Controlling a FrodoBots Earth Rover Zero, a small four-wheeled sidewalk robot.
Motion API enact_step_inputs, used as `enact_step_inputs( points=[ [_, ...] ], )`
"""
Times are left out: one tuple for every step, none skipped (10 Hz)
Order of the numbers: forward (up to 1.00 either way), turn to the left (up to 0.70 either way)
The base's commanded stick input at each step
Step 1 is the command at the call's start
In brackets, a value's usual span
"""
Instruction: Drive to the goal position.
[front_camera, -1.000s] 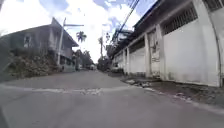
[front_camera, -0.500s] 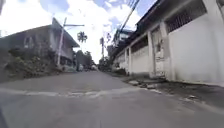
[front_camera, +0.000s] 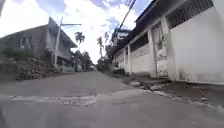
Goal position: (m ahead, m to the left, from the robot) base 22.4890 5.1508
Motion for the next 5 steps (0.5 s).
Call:
enact_step_inputs(
  points=[
    [0.70, -0.32],
    [0.70, -0.16],
    [0.70, 0.00],
    [0.70, 0.00],
    [0.70, 0.00]
  ],
)
